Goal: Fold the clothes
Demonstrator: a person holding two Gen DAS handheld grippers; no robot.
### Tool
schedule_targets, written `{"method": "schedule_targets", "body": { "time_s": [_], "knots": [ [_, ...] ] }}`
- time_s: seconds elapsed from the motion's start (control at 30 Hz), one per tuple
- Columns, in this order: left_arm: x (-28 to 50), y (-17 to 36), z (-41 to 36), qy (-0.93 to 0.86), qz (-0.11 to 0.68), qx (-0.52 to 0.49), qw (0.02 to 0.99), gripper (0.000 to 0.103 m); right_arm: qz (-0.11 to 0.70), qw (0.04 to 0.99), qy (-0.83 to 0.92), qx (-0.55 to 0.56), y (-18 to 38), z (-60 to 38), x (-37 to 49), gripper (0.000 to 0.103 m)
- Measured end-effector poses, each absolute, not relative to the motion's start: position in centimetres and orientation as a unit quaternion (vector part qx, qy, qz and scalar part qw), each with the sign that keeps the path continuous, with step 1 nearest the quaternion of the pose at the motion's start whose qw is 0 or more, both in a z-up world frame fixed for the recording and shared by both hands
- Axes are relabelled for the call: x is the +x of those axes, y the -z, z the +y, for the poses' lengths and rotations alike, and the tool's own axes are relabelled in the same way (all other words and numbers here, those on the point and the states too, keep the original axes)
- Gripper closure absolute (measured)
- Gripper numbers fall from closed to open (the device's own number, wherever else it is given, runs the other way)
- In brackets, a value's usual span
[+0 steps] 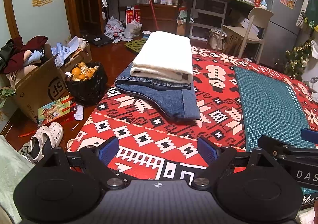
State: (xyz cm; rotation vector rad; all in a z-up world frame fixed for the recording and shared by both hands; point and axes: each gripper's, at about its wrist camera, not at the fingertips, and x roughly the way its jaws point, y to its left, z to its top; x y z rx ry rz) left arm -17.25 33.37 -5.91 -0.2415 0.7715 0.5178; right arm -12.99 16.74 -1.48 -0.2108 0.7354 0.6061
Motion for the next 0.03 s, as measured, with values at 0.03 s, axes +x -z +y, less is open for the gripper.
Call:
{"method": "schedule_targets", "body": {
  "time_s": [0.03],
  "knots": [
    [-17.25, 5.9, 33.33, -0.25, 0.371, -0.115, 0.887, 0.017, 0.353, 0.883, -0.292, -0.102, 1.48, 16.78, -13.01, 0.001]
  ]
}}
